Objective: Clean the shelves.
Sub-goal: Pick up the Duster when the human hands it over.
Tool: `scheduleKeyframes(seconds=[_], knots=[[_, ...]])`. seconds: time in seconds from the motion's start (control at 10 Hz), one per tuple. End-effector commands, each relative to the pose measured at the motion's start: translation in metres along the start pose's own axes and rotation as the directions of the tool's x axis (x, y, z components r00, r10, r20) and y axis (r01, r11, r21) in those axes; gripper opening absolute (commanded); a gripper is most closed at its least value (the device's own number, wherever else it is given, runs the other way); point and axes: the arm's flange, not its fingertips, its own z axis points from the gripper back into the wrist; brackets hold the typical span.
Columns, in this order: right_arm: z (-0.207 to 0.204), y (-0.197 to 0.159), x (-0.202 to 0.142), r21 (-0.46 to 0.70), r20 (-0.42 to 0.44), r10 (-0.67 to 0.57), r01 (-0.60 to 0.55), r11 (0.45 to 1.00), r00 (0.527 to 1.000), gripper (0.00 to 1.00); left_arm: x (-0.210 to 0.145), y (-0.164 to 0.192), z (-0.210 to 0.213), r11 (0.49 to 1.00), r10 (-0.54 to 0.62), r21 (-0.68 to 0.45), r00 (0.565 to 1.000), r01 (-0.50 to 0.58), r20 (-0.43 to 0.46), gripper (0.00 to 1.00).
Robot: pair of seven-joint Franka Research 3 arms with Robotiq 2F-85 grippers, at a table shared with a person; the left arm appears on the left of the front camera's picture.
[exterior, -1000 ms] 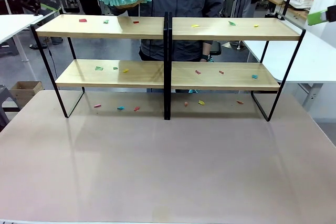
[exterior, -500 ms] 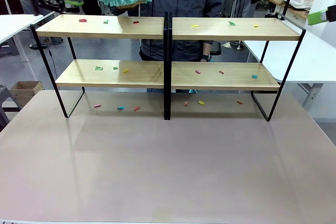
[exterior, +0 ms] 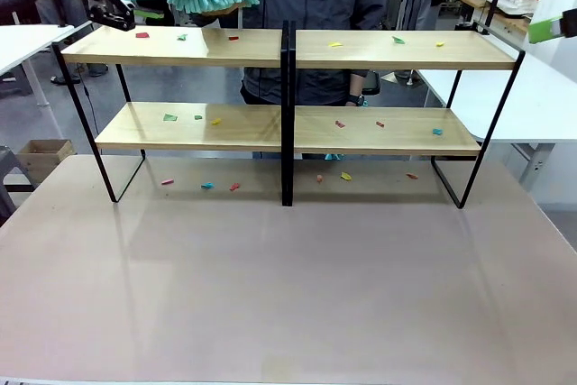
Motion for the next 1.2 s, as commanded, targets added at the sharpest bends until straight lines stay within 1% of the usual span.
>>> scheduleKeyframes(seconds=[0.0,0.1,0.2,0.3,0.5,0.6,0.7,1.1], knots=[[0.0002,-0.0012,-0.0011,0.003,-0.001,0.005,-0.005,1.000,1.000,1.00,0.0004,-0.0057,-0.0008,1.000,-0.020,0.008,1.000,0.020,0.024,0.72],[0.0002,-0.0012,-0.0011,0.003,-0.001,0.005,-0.005,1.000,1.000,1.00,-0.0018,-0.0043,-0.0008,1.000,-0.020,0.007,0.999,0.019,0.031,0.41],[0.0002,-0.0012,-0.0011,0.003,-0.001,0.005,-0.005,1.000,1.000,1.00,-0.0024,-0.0030,0.0006,0.999,-0.033,0.023,0.998,0.032,0.044,0.13],[0.0002,-0.0012,-0.0011,0.003,-0.001,0.005,-0.005,1.000,1.000,1.00,-0.0027,-0.0017,0.0018,0.999,-0.032,0.026,0.999,0.031,0.044,0.00],[0.0002,-0.0012,-0.0011,0.003,-0.001,0.005,-0.005,1.000,1.000,1.00,-0.0027,-0.0009,-0.0003,0.999,-0.039,0.034,0.998,0.037,0.050,0.00],[0.0002,-0.0012,-0.0011,0.003,-0.001,0.005,-0.005,1.000,1.000,1.00,-0.0030,-0.0011,-0.0035,0.998,-0.039,0.043,0.998,0.037,0.046,0.03],[0.0002,-0.0012,-0.0011,0.003,-0.001,0.005,-0.005,1.000,1.000,1.00,-0.0035,-0.0005,-0.0034,0.998,-0.040,0.046,0.998,0.038,0.041,0.00],[0.0002,-0.0012,-0.0011,0.003,-0.001,0.005,-0.005,1.000,1.000,1.00,-0.0095,-0.0038,-0.0064,0.997,-0.056,0.056,0.998,0.054,0.034,0.00]])
